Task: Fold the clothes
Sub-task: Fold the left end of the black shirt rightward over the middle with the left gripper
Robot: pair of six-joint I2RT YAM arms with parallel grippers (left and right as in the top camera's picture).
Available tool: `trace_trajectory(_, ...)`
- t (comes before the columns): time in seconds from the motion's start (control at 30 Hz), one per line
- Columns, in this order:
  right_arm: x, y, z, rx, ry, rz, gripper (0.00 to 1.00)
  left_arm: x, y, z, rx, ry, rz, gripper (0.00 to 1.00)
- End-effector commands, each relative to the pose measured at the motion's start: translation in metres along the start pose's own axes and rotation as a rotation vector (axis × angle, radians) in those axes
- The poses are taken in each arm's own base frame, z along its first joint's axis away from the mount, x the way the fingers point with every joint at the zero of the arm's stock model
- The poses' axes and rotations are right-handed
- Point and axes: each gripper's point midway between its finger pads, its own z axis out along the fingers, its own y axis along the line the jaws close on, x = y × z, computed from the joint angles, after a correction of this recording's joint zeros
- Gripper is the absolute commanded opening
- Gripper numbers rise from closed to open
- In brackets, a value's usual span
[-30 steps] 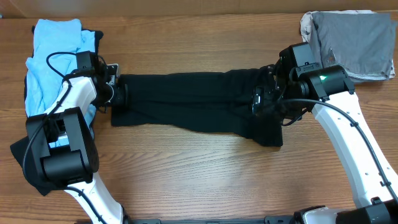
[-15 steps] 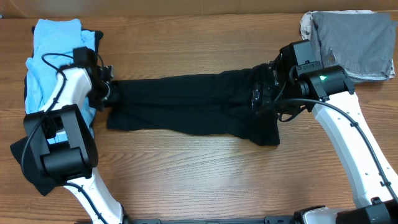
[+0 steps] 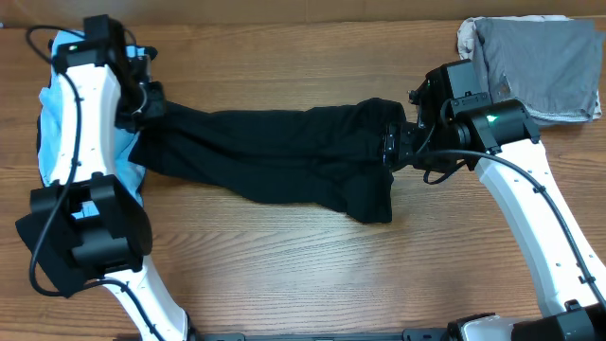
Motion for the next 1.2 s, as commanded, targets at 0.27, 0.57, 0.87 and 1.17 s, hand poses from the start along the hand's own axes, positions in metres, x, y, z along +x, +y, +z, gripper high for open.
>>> trace_trajectory(0.27,0.000,0.002,-0.003,-0.006,-0.012,-0.003,0.79,0.013,-0.120,-0.005,0.039,-0.014,0.301,0.04)
trace_trajectory(0.57,0.000,0.002,-0.003,-0.007,-0.013,-0.003,0.80,0.038,-0.189,0.009,0.064,0.016,0.420,0.04)
trace_trajectory(0.87,0.000,0.002,-0.003,-0.007,-0.014,-0.004,0.80,0.059,-0.208,0.050,0.050,0.123,0.453,0.04)
trace_trajectory(1.17,-0.006,0.004,-0.003,-0.015,-0.038,-0.009,0.80,0.079,-0.224,0.074,0.107,0.216,0.473,0.50)
